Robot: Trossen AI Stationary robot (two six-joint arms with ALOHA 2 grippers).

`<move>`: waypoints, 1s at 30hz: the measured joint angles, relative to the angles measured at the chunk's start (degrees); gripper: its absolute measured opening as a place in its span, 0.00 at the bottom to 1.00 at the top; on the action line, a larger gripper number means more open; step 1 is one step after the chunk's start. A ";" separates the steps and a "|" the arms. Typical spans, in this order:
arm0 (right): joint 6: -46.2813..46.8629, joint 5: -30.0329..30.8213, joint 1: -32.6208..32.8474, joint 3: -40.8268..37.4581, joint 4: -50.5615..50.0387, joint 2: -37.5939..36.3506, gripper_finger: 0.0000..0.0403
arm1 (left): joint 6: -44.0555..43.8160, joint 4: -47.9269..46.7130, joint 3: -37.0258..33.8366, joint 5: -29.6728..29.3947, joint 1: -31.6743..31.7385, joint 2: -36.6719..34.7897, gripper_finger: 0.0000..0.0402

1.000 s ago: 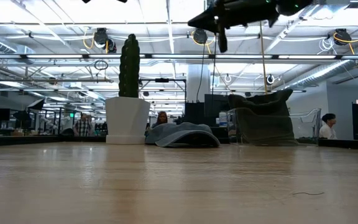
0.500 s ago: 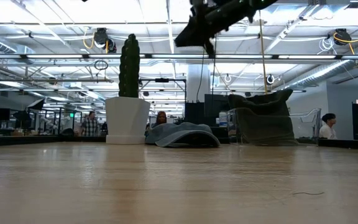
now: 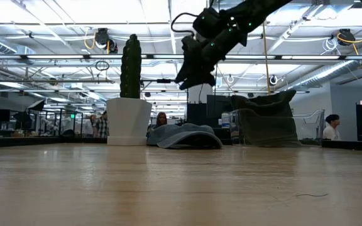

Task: Pick & Place hat
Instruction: Put the gray cap into the bottom transparent bin

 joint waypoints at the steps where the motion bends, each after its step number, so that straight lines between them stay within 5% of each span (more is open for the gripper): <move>1: -0.28 0.08 -0.23 0.00 0.08 0.48 0.40 | -0.11 0.02 0.00 -0.01 -0.18 0.00 0.19; 14: 16.66 14.45 -1.51 0.04 -2.45 3.85 0.42 | -0.92 1.17 -0.02 -0.03 -0.34 0.00 0.19; 24: 19.85 11.89 0.56 -0.05 -2.40 7.80 0.42 | 2.51 0.98 -0.02 -0.01 -0.34 0.02 0.19; 30: 21.57 16.21 1.41 -0.04 -3.00 7.93 0.41 | 3.20 0.51 -0.02 0.01 -0.35 0.02 0.19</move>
